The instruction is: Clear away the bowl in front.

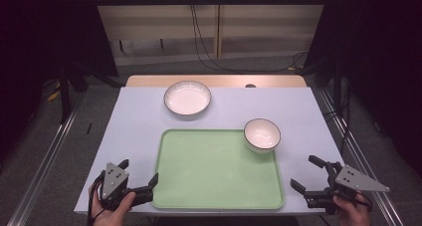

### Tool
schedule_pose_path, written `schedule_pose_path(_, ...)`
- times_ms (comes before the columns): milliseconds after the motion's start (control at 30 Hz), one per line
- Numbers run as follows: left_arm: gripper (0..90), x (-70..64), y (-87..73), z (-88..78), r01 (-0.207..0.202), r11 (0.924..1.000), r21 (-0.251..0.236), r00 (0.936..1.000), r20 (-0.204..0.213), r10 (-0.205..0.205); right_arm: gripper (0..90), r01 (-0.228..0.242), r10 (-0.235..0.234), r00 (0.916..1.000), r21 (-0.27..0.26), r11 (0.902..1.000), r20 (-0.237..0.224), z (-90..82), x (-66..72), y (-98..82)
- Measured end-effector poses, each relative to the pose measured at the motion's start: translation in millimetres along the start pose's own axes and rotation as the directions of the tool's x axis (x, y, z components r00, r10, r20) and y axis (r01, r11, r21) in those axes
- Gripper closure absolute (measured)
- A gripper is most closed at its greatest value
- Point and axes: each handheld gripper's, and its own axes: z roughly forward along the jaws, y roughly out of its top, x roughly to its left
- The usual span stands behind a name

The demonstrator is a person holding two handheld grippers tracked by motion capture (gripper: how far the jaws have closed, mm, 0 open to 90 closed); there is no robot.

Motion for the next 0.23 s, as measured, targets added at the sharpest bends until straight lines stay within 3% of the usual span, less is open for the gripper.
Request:
schedule_pose_path(100, 1.7, 1.1, 0.9, -2.4, 0.03, 0.9993, -0.02, 0.9995, 0.006, -0.03, 2.7, -0.009, 0.009, 0.9999, -0.001, 1.0, 0.005, -2.4, -0.7, -0.1)
schedule_pose_path(233, 1.7, 0.7, 1.6, -5.5, 0.04, 0.9987, -0.033, 0.9992, 0.012, -0.039, 2.7, -0.01, 0.01, 0.9999, -0.002, 0.9999, 0.01, -2.5, -2.3, -0.2)
